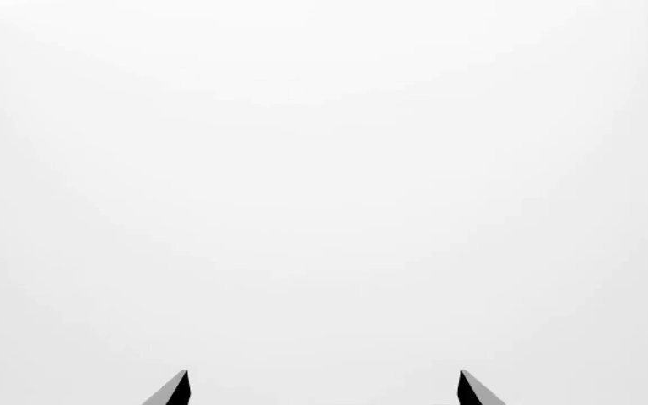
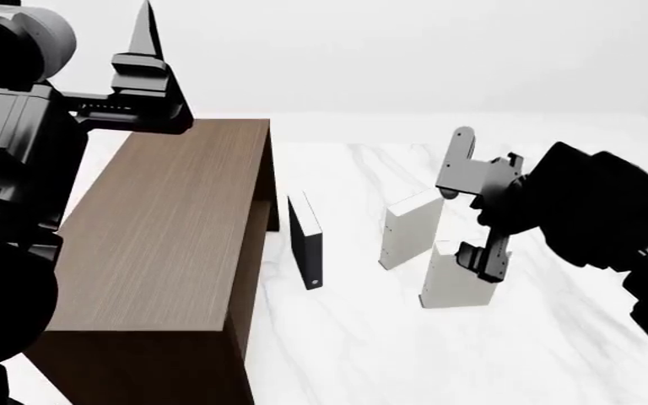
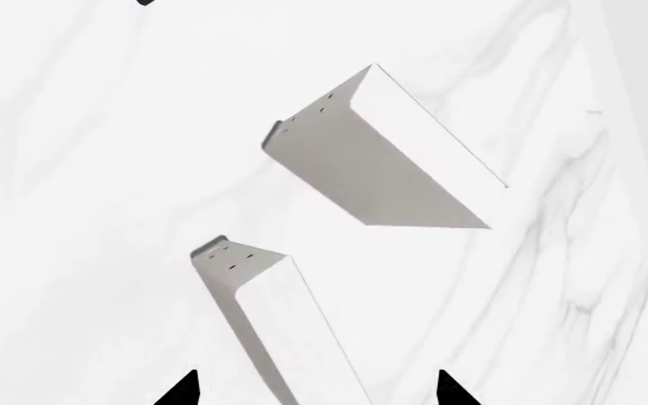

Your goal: Pick up the book on the right and place it under the cabinet shelf.

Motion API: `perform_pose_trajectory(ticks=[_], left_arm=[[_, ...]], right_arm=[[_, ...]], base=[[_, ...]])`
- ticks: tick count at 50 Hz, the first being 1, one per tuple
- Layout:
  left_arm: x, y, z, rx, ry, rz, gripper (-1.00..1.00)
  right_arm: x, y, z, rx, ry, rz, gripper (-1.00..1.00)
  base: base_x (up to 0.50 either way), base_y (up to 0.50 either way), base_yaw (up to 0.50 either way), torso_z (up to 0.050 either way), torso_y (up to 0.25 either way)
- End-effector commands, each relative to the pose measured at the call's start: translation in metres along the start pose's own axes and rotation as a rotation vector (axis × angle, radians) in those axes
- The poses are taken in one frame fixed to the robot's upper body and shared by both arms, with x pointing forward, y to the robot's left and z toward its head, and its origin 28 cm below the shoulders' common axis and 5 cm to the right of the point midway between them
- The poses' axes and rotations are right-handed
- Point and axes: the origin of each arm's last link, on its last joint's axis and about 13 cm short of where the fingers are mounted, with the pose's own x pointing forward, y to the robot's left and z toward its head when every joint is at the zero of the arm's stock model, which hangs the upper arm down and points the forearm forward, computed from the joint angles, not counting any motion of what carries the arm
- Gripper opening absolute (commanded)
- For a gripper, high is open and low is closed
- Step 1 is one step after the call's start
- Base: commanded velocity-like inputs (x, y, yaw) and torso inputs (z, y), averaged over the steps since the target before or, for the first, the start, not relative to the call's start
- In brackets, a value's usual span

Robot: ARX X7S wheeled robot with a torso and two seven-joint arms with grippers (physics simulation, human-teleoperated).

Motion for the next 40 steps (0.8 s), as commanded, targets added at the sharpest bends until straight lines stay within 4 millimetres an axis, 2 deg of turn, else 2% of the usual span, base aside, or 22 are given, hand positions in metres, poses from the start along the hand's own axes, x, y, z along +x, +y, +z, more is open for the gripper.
perform_pose_trajectory(ticks=[1, 40], left_arm=[[0.0, -0.001, 0.001, 0.002, -0.001, -0.006, 1.0], [-0.002, -0.002, 0.002, 0.003, -0.004, -0.017, 1.0]], right_arm=[[0.007, 0.002, -0.003, -0.007, -0.004, 0.004, 1.0], [0.032, 0.012, -0.017, 0.016, 0.001, 0.019, 1.0]], base=[[0.0, 0.0, 0.0, 0.0, 0.0], [0.0, 0.0, 0.0, 0.0, 0.0]])
